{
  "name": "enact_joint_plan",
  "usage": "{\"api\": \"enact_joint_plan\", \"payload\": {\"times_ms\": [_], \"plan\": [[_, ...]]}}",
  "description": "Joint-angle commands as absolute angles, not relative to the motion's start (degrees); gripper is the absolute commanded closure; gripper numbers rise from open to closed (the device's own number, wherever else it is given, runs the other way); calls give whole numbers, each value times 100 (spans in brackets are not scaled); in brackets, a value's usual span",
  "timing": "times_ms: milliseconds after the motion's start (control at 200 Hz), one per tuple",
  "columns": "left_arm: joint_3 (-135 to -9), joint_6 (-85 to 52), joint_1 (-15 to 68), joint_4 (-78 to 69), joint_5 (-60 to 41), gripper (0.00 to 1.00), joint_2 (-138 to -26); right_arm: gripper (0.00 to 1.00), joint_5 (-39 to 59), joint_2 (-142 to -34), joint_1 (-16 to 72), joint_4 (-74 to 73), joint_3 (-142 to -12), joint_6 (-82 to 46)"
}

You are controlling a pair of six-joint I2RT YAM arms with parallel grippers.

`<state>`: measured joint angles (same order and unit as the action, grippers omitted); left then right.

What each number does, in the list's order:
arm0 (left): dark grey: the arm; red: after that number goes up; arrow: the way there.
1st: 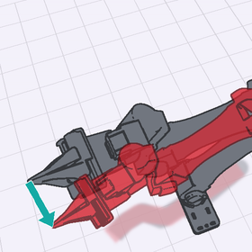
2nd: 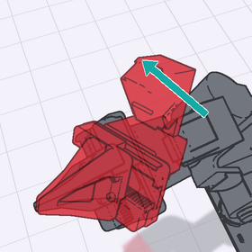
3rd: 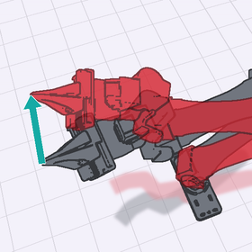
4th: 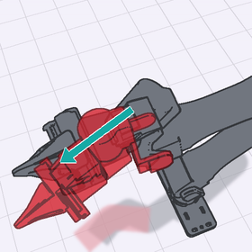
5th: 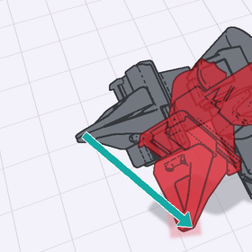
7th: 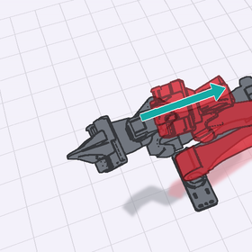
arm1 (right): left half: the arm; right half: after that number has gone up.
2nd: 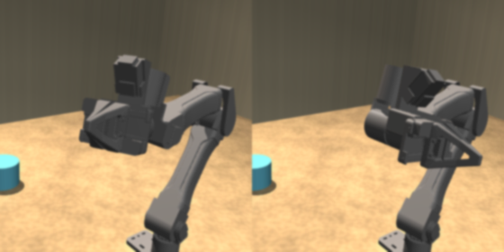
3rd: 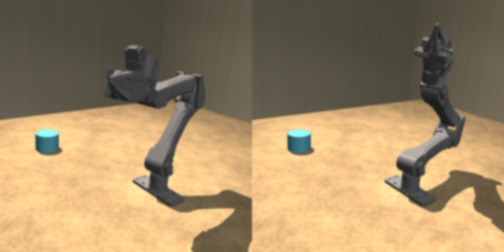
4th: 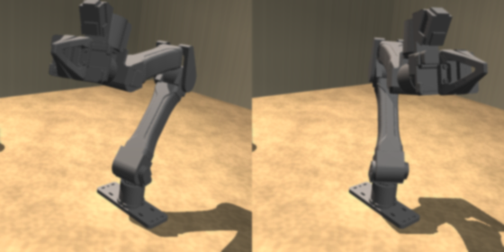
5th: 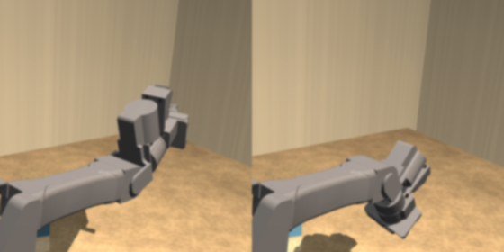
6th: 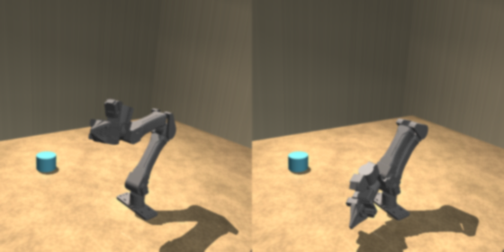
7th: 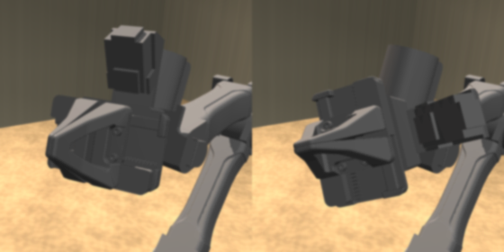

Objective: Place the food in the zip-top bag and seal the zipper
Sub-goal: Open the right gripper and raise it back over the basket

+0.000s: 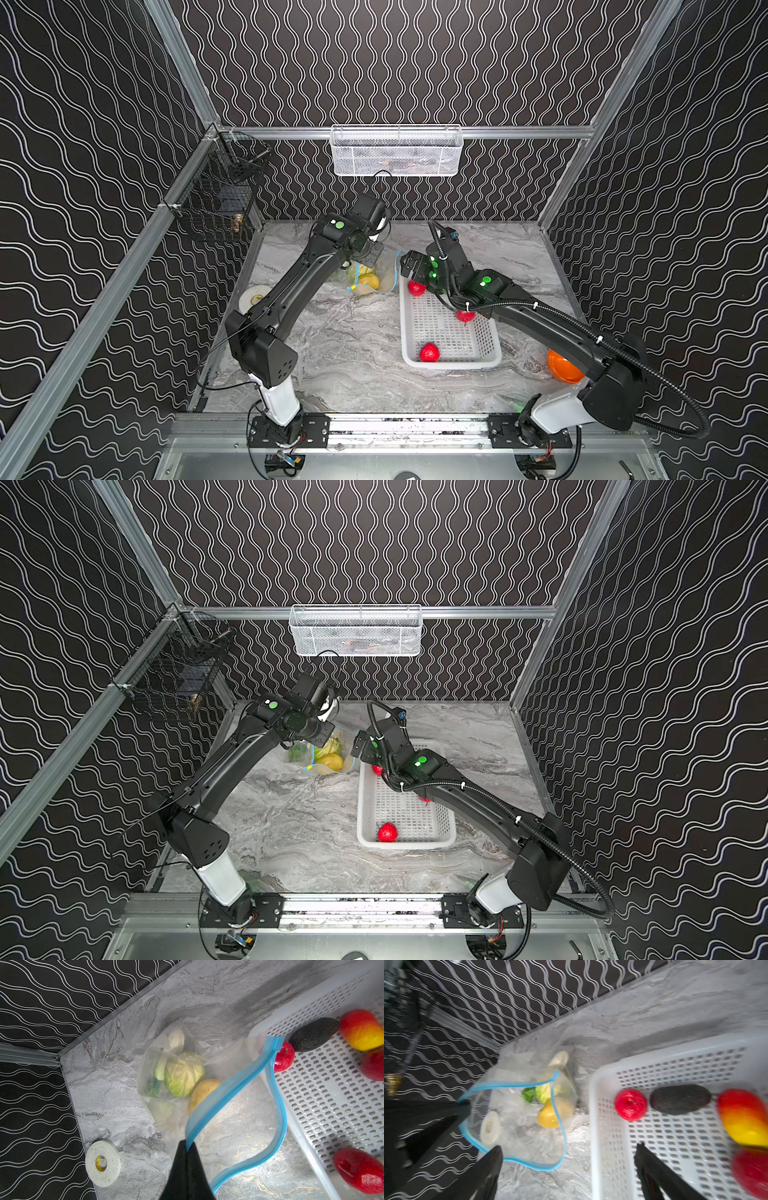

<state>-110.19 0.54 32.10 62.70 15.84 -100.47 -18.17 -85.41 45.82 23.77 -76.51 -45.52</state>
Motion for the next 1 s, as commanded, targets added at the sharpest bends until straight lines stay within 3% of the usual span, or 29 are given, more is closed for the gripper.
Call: {"api": "enact_joint_plan", "payload": {"times_ms": [0, 445, 996], "plan": [[-10966, 85, 3208, 6189, 1560, 100, -9968, 1, -2100, -8522, 4549, 3064, -7679, -4923], [-10835, 54, 3211, 6126, 1433, 100, -9866, 1, -1817, -8198, 4527, 3183, -7434, -4601], [-10723, 96, 3207, 6073, 1485, 100, -9791, 1, -1222, -8607, 4526, 4669, -7823, -4442]]}}
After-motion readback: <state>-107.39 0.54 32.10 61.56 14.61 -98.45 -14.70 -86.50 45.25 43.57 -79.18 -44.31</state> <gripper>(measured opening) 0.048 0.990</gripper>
